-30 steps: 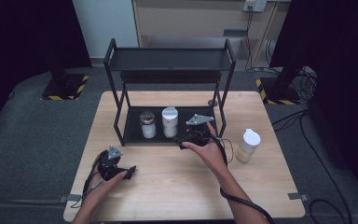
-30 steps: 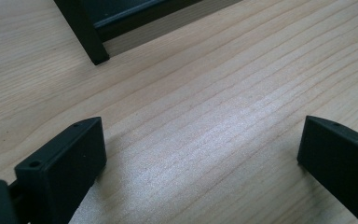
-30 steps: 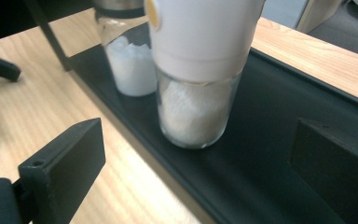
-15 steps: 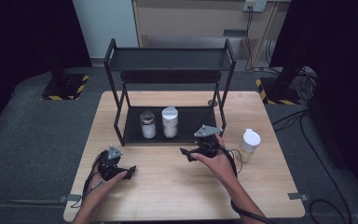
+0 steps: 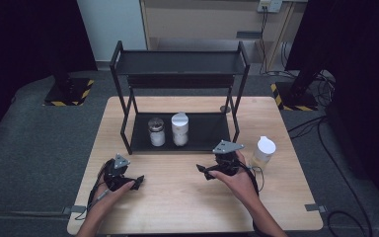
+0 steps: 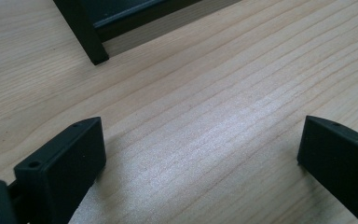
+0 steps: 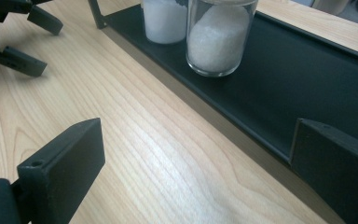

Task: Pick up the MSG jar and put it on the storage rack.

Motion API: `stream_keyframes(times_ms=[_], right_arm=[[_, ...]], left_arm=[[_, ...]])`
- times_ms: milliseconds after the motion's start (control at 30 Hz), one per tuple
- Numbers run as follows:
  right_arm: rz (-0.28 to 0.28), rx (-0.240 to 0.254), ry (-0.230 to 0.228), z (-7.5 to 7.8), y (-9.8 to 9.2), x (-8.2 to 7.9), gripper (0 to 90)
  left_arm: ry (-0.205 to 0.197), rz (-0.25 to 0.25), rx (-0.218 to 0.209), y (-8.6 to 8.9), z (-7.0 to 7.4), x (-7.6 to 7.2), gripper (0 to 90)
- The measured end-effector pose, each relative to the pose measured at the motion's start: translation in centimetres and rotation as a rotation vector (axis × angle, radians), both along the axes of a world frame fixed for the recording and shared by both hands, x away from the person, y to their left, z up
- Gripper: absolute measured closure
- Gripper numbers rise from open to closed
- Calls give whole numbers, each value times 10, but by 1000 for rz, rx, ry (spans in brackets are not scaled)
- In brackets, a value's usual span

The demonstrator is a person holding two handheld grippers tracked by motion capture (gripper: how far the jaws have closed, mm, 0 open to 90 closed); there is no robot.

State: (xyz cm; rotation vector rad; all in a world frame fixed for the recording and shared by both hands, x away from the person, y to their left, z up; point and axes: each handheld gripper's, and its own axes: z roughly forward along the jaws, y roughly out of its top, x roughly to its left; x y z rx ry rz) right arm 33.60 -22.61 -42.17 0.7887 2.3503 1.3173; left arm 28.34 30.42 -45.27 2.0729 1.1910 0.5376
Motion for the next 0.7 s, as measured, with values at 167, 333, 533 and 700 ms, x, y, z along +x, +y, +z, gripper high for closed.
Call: stream_keyframes(times_ms=[167, 333, 533, 700], right_arm=[[2, -3, 3, -2, -6, -7, 38], [6, 3, 10, -9, -13, -16, 37], [14, 7, 24, -17, -19, -24, 36], [5, 35, 31, -24, -25, -27, 36]], left_arm=[[0, 0, 0, 0, 0, 0, 0], [0, -3, -1, 0, 0, 0, 0], [-1, -4, 0, 0, 0, 0, 0], [-2, -3, 0, 0, 0, -1, 0]])
